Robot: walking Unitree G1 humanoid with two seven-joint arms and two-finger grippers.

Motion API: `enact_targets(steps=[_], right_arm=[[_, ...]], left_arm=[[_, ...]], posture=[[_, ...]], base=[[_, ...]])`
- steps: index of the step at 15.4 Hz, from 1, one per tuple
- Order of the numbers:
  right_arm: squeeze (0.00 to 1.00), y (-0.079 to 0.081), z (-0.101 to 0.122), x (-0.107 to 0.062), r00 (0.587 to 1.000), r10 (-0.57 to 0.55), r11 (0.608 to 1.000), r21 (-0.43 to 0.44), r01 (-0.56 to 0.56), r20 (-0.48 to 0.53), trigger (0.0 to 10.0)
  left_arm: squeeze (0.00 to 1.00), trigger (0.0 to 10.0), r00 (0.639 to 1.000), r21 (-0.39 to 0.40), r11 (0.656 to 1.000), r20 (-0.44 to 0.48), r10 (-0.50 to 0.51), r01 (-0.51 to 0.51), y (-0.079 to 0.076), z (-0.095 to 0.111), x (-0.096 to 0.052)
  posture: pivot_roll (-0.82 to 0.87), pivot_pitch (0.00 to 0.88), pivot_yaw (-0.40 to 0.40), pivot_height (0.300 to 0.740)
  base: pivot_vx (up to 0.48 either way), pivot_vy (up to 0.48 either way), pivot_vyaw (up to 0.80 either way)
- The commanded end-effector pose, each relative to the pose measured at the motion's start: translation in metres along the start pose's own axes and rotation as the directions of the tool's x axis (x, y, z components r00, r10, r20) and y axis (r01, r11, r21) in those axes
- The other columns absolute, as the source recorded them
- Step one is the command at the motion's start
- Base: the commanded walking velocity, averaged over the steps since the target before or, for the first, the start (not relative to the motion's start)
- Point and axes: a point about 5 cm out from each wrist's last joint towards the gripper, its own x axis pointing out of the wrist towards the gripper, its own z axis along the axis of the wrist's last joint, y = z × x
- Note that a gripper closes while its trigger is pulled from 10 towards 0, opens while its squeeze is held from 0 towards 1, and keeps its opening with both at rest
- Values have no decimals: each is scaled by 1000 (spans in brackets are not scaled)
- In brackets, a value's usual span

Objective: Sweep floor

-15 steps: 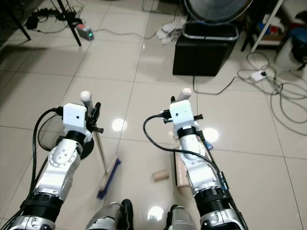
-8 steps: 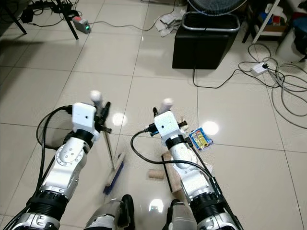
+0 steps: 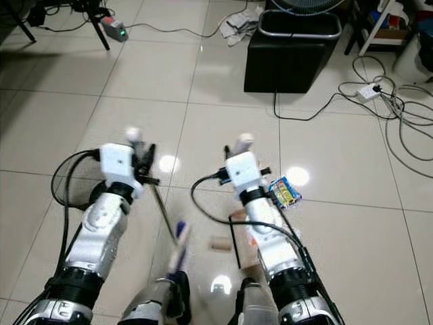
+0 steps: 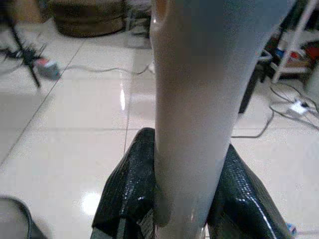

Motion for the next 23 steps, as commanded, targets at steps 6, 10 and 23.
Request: enact_targets(steps=[6,10,23], right_arm=[[0,-6,-18,-5,991,-82,987,127,96,-107,10000],[0,-10,-21,-7,991,-77,987,133,91,-105,10000],[0,-10,-14,-4,997,-55,994,87,59,-47,10000]], left_arm=[[0,10000,992,-335,936,24,123,-107,1,8,8],[0,10000,988,-291,951,144,-61,101,-11,27,11],[0,10000,992,278,952,-43,-119,127,11,-8,9]], posture=[[18,281,88,740],[28,262,88,740],[24,253,92,740]], base=[[0,0,0],[0,0,0],[0,0,0]])
